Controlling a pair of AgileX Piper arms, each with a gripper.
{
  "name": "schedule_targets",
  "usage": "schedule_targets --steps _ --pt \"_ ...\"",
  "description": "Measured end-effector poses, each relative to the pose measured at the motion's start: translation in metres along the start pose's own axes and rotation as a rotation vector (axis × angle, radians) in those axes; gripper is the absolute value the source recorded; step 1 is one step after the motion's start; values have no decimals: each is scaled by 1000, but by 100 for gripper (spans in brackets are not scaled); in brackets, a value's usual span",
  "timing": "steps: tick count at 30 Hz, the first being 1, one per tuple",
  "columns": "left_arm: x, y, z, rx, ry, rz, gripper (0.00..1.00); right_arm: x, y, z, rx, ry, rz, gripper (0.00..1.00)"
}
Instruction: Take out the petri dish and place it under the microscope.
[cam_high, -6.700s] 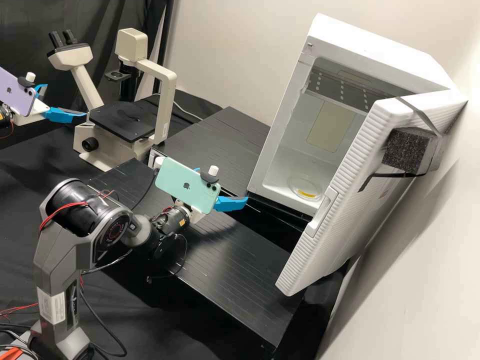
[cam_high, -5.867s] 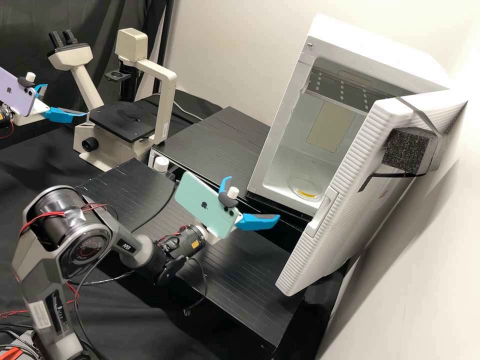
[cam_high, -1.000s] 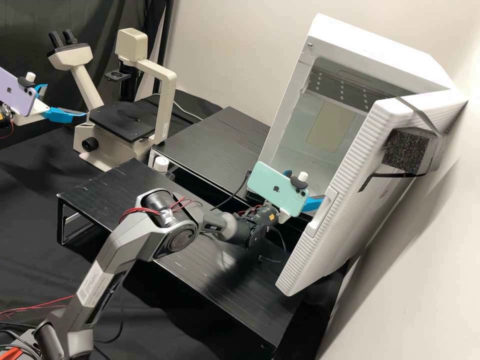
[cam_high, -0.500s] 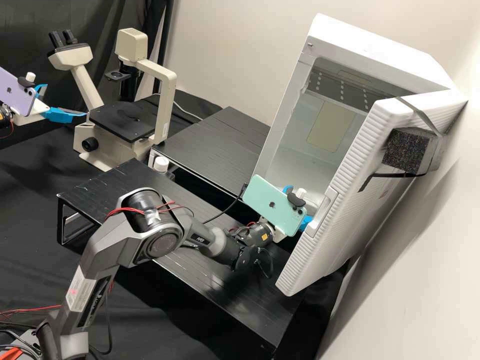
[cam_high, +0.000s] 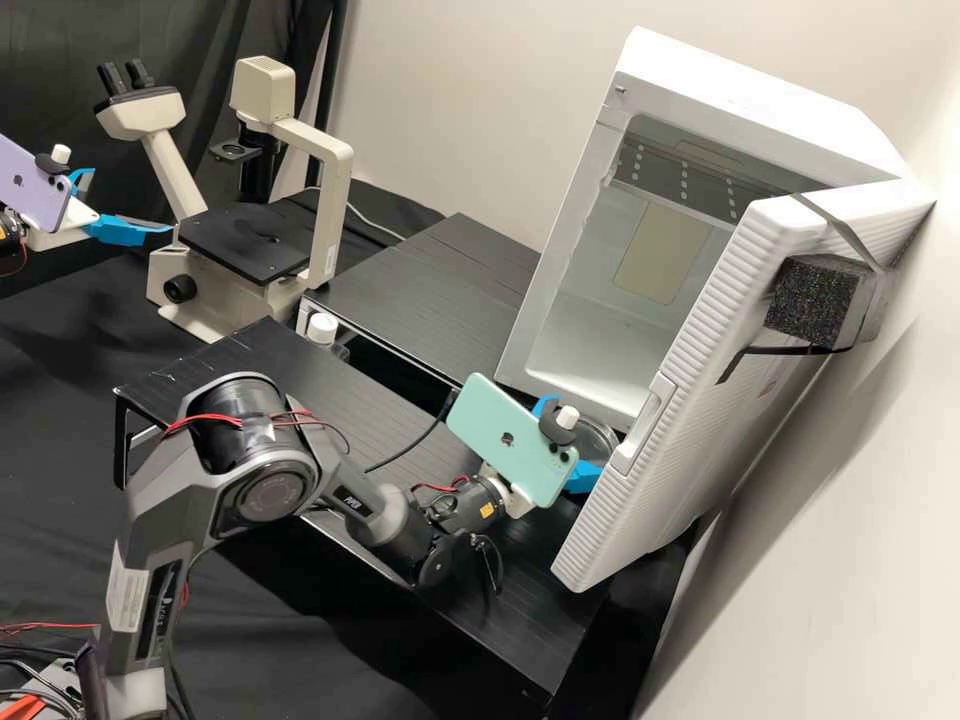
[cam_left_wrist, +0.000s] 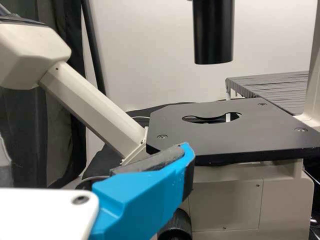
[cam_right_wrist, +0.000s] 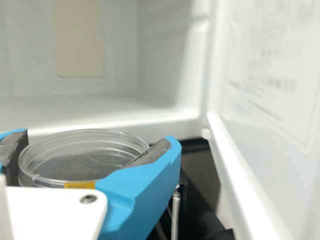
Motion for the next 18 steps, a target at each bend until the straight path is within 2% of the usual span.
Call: schedule_targets --steps 7,18 --pt "0 0 0 0 0 0 100 -44 -9 -37 -23 128 -30 0" --pt "0 0 0 0 0 0 100 -79 -77 -128 18 473 -266 0"
